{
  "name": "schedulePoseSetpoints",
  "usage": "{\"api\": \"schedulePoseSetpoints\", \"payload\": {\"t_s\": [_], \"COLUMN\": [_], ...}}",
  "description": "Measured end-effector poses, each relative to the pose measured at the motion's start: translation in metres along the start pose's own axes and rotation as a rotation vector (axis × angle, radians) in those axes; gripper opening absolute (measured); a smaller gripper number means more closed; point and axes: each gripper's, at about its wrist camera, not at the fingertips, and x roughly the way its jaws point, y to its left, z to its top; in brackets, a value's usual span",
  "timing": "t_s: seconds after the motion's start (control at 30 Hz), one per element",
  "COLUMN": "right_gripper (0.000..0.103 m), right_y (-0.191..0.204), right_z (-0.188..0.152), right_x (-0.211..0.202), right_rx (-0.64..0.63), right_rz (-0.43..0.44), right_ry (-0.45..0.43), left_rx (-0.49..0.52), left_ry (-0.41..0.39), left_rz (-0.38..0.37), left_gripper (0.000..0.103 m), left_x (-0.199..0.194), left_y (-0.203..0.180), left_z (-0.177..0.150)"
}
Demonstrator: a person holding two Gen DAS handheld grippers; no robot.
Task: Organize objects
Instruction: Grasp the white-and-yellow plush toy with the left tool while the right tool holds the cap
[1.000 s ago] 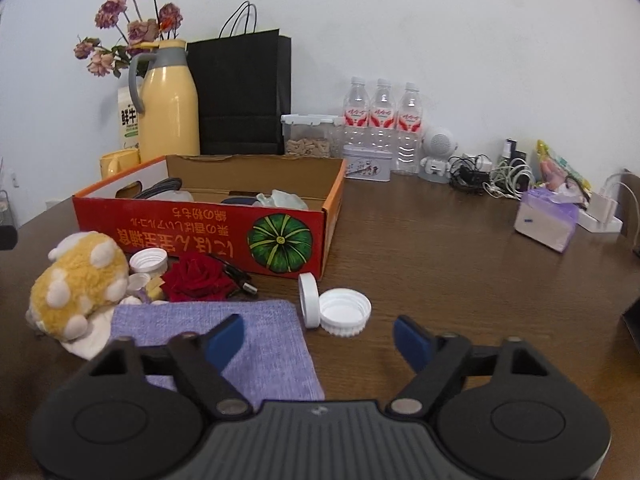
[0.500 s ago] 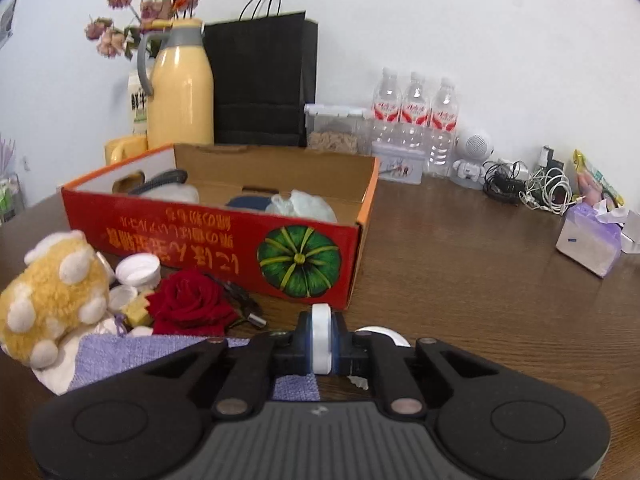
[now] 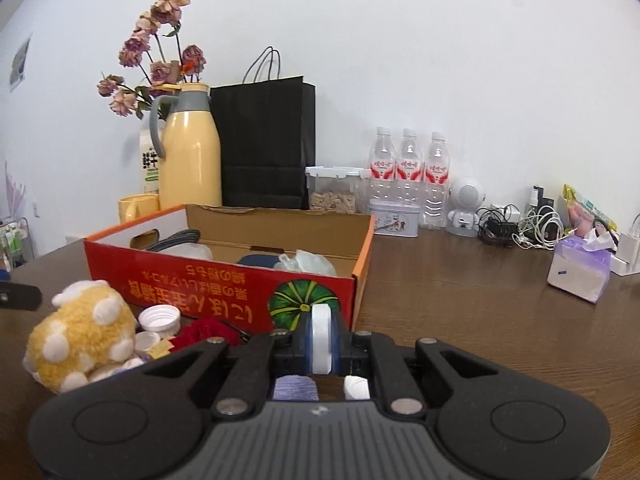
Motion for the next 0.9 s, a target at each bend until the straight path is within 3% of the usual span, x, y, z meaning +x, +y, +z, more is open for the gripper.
{"api": "schedulePoseSetpoints", "payload": {"t_s": [0.43, 0.53, 0.6, 0.7, 0.9], "right_gripper": [0.008, 0.008, 0.008, 0.008, 0.008], "right_y": [0.003, 0.003, 0.003, 0.004, 0.005], "right_z": [-0.001, -0.001, -0.001, -0.001, -0.001], "right_x": [-0.005, -0.004, -0.005, -0.004, -0.005], "right_rx": [0.002, 0.002, 0.001, 0.0, -0.004], "right_rz": [0.012, 0.012, 0.011, 0.012, 0.013], "right_ry": [-0.007, -0.007, -0.007, -0.006, -0.009], "left_rx": [0.052, 0.043, 0.033, 0.029, 0.013], "left_ry": [0.065, 0.094, 0.11, 0.11, 0.056], "left_rz": [-0.118, -0.134, -0.147, -0.152, -0.148], "left_gripper": [0.103, 0.086, 0.058, 0.051, 0.048], "left_x": [0.014, 0.018, 0.02, 0.021, 0.01], "left_y": [-0.043, -0.047, -0.048, -0.05, -0.046], "left_z": [-0.006, -0.01, -0.012, -0.015, -0.013]}}
